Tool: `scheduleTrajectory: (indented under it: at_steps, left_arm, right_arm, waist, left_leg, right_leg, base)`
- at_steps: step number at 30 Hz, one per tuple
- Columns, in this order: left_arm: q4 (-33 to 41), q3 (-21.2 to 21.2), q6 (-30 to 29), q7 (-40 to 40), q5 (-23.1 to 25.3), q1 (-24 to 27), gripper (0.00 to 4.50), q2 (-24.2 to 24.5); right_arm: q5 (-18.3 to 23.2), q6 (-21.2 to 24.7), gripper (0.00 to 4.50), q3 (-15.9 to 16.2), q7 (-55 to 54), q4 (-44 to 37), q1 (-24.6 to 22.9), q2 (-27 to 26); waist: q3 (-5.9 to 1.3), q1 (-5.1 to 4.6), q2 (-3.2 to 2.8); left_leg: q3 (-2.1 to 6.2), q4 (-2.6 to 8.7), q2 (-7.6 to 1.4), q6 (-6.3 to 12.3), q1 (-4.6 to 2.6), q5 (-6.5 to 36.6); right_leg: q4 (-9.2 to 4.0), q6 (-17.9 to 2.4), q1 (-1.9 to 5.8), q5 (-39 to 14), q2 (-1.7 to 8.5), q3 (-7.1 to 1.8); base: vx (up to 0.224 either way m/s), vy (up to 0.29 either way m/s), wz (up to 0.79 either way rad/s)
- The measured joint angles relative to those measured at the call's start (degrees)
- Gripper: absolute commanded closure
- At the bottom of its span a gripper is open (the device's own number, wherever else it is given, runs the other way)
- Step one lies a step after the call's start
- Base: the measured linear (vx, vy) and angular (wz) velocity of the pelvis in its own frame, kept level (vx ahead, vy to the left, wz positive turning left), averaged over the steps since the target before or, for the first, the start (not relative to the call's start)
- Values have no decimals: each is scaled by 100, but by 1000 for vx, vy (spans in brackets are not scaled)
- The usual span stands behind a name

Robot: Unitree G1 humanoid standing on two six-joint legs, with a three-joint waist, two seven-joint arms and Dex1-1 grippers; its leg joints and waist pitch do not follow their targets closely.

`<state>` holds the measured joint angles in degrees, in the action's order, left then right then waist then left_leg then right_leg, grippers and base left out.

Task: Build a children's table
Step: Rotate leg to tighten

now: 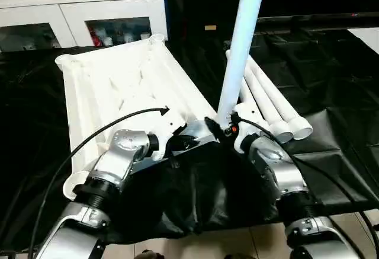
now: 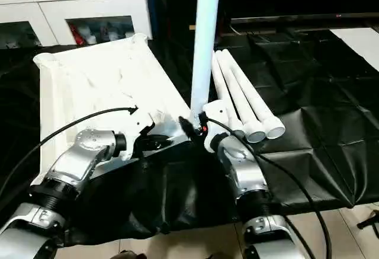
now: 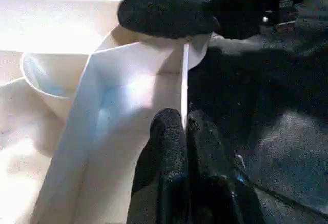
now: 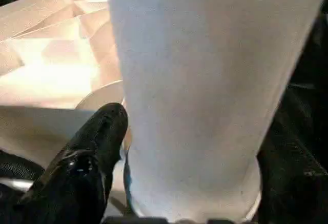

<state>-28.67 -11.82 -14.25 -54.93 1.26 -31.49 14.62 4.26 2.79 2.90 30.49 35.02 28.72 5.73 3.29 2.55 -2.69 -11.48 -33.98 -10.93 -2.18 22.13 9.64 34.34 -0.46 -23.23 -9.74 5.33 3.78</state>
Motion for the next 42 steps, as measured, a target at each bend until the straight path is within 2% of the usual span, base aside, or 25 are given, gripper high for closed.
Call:
scheduleTrajectory:
  at_steps: [4, 10, 14, 15, 18, 20, 22, 26, 31, 33, 37, 42]
  left_arm:
    - [-63, -118, 350, -685, -68, -2, 450, 289]
    - [-618, -222, 862, -1493, -157, -252, 450, 536]
    - [-862, -276, 1074, -1987, -164, -364, 450, 673]
    - [-946, -305, 1109, -2121, -164, -407, 450, 701]
    - [-1122, -369, 1265, -2403, -164, -493, 450, 738]
    - [-1227, -417, 1351, -2496, -164, -553, 450, 731]
    - [-1370, -444, 1469, -2607, -162, -614, 450, 731]
    - [-1542, -447, 1593, -2710, -160, -691, 450, 731]
    - [-1619, -427, 1656, -2739, -160, -725, 450, 724]
    - [-1633, -373, 1629, -2639, -160, -726, 450, 679]
    - [-1667, -229, 1478, -1997, -152, -740, 450, 566]
    - [-1355, -73, 967, -831, -77, -595, 450, 186]
  right_arm:
    - [96, 7, 67, 233, 1155, -35, 1, 439]
    - [261, 158, 67, 567, 2706, -266, 0, 1104]
    - [316, 204, 67, 749, 3450, -349, 2, 1361]
    - [344, 216, 94, 790, 3636, -349, 6, 1411]
    - [365, 245, 105, 882, 3986, -349, 47, 1521]
    - [366, 280, 134, 905, 4111, -349, 54, 1529]
    - [379, 286, 143, 945, 4154, -349, 54, 1527]
    - [408, 294, 171, 970, 4207, -359, 54, 1527]
    - [412, 358, 177, 943, 4144, -451, 17, 1465]
    - [428, 427, 178, 841, 3937, -465, -21, 1365]
    - [418, 485, 178, 502, 2854, -391, -68, 1002]
    - [234, 403, 178, 71, 1119, -197, -85, 443]
  waist:
    - [1, 48, -1]
    - [2, 254, 1]
    - [2, 315, 2]
    - [3, 326, 3]
    - [3, 352, 4]
    - [2, 377, 5]
    - [2, 390, 4]
    - [2, 387, 5]
    - [2, 391, 4]
    - [2, 380, 5]
    - [2, 293, 4]
    - [2, 113, 5]
  left_leg:
    - [0, 1, 0, 0, 4, 0]
    - [-4, -11, -1, 1, 15, -1]
    - [-5, -14, -2, 2, 15, -1]
    - [-5, -15, -2, 2, 16, -1]
    - [-5, -16, -2, 2, 16, -1]
    - [-4, -16, -2, 2, 16, -1]
    - [-4, -17, -2, 1, 15, -1]
    - [-4, -17, -3, 1, 15, -1]
    - [-4, -17, -3, 1, 15, -1]
    - [-4, -17, -4, 1, 14, -1]
    - [-4, -20, -4, 0, 8, -1]
    - [-1, -16, -2, -1, 1, -1]
  right_leg:
    - [-1, 0, -1, 0, 0, 1]
    - [0, -2, 0, 1, 2, 0]
    - [2, -2, 5, 1, 4, 0]
    - [2, -2, 5, 1, 4, 0]
    - [3, -2, 6, 1, 5, 0]
    - [4, -2, 7, 1, 5, 0]
    - [6, -2, 7, 1, 5, 0]
    - [7, -2, 7, 1, 5, 1]
    - [8, -2, 7, 1, 5, 1]
    - [9, -5, 6, 3, 5, 1]
    - [15, -9, 6, 5, 4, -1]
    - [13, -9, 1, 6, 4, -1]
  base:
    - [0, 0, 0]
    - [0, 0, 0]
    - [0, 0, 0]
    - [0, 0, 0]
    - [0, 0, 0]
    - [0, 0, 0]
    - [0, 0, 0]
    - [0, 0, 0]
    - [0, 0, 0]
    - [0, 0, 0]
    - [0, 0, 0]
    - [0, 0, 0]
